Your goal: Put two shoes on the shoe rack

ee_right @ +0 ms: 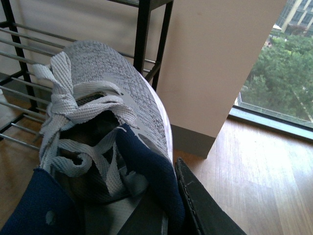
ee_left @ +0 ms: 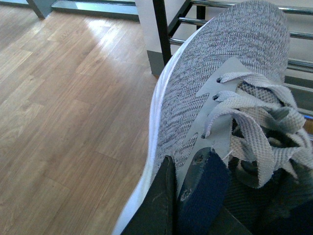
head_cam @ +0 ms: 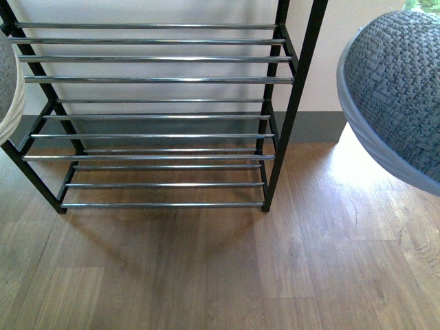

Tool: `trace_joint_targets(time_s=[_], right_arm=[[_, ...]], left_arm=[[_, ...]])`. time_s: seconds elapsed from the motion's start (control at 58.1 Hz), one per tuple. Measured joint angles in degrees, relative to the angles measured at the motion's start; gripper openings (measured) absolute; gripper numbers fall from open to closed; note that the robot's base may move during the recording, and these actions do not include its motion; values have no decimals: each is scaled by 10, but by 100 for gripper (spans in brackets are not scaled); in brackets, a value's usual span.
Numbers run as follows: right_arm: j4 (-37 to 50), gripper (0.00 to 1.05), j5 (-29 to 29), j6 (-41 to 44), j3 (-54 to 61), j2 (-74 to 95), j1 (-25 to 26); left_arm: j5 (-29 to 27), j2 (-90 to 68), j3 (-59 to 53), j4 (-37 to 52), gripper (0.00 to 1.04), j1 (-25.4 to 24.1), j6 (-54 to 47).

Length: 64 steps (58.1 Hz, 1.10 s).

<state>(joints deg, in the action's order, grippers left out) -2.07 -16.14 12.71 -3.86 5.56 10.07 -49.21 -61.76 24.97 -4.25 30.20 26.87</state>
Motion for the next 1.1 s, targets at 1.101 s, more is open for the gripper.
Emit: trace_joint_targets(time_s=[1.101], right_arm=[[0, 1, 6, 0, 0, 0, 0]], left_arm=[[8, 1, 0, 0, 2, 1, 0]])
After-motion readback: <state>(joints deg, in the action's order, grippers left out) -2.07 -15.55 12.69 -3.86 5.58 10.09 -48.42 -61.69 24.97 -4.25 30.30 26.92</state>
